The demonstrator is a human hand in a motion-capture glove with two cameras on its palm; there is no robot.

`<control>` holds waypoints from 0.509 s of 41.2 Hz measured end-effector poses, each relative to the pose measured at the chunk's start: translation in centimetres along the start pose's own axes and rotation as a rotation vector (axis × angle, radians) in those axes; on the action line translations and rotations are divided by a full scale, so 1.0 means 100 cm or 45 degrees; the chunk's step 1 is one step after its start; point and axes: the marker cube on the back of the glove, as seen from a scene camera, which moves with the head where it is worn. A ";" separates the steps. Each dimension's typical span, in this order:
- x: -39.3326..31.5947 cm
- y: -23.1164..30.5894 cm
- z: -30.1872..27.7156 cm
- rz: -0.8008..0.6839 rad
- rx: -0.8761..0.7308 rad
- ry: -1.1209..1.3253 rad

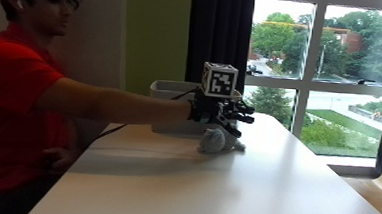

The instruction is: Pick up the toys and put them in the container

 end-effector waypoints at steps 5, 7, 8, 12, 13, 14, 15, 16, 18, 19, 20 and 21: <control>-0.001 -0.007 0.020 0.020 -0.049 0.036; -0.002 -0.009 0.027 0.021 -0.062 0.052; -0.002 -0.010 0.030 0.016 -0.065 0.055; -0.001 -0.013 0.043 0.012 -0.084 0.054; -0.001 -0.014 0.046 0.020 -0.092 0.051; -0.001 -0.015 0.049 0.029 -0.101 0.047; -0.001 -0.016 0.051 0.035 -0.109 0.045; -0.001 -0.016 0.053 0.040 -0.116 0.043; -0.003 -0.018 0.056 0.049 -0.125 0.040; -0.004 -0.018 0.057 0.053 -0.127 0.041; -0.005 -0.019 0.058 0.054 -0.131 0.048; -0.005 -0.019 0.060 0.049 -0.137 0.061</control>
